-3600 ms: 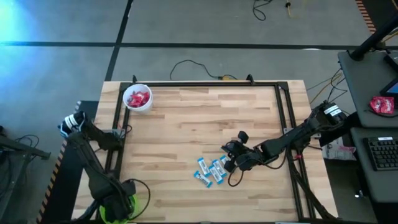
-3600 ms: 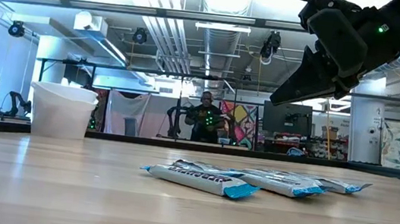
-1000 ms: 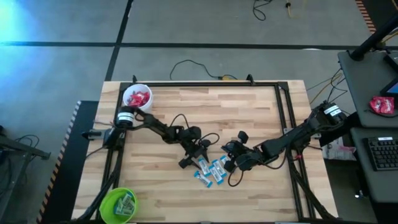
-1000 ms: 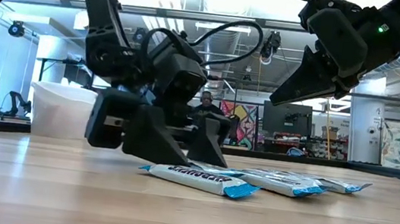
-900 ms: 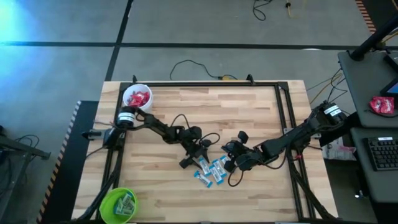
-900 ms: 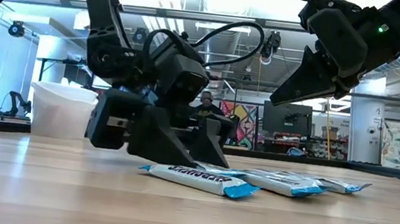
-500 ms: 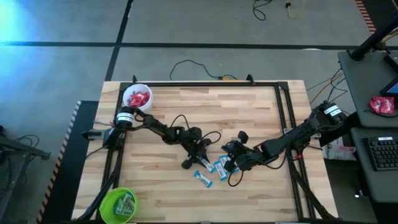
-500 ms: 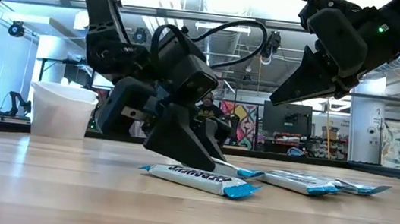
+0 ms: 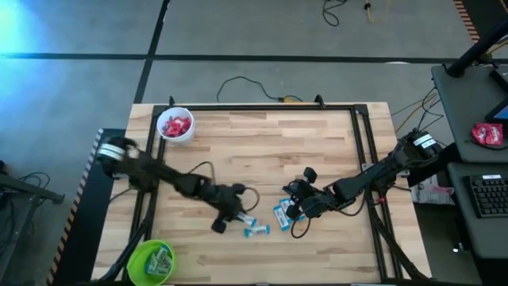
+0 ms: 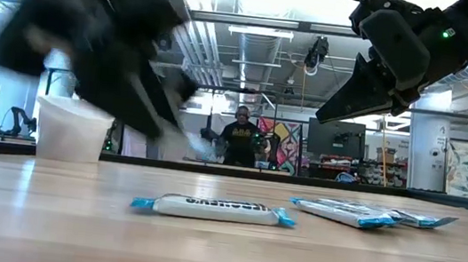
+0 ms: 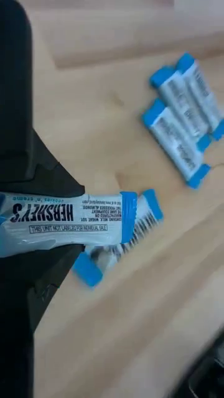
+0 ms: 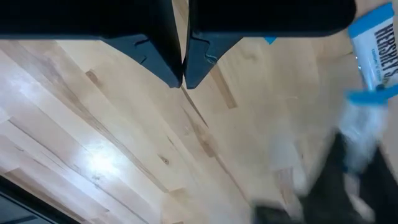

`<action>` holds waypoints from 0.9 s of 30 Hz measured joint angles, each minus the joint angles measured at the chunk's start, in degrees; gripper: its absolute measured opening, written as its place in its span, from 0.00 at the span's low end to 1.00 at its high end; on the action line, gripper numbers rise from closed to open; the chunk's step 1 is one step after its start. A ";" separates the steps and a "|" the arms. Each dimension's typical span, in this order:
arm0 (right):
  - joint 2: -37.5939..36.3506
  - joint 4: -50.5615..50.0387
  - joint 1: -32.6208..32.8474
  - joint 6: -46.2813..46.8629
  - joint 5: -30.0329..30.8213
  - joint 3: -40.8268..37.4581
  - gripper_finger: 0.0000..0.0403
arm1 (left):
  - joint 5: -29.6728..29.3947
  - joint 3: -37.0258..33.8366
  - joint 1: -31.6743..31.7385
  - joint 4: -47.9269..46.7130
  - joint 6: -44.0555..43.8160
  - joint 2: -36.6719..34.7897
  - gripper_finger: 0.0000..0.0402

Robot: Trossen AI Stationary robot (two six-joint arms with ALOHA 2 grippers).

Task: Sort candy by brand, put in halloween buckets
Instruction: Put the blue chocolate bar into the green bucket

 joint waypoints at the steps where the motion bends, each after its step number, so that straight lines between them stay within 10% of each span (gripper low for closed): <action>1: 0.00 0.02 0.00 0.00 -0.01 0.00 0.03 | -2.50 -0.12 -1.80 -3.27 -1.77 -3.12 0.22; 12: 0.00 0.01 0.00 0.00 -0.01 0.00 0.03 | -8.55 17.03 -17.73 -54.37 -36.63 -26.03 0.22; 22: 0.00 0.01 0.00 0.00 -0.01 0.00 0.03 | 2.96 34.91 -38.31 -78.71 -84.94 -21.23 0.22; 27: 0.00 0.00 0.00 0.00 0.00 0.00 0.03 | 9.90 34.89 -41.65 -81.18 -92.87 -15.21 0.22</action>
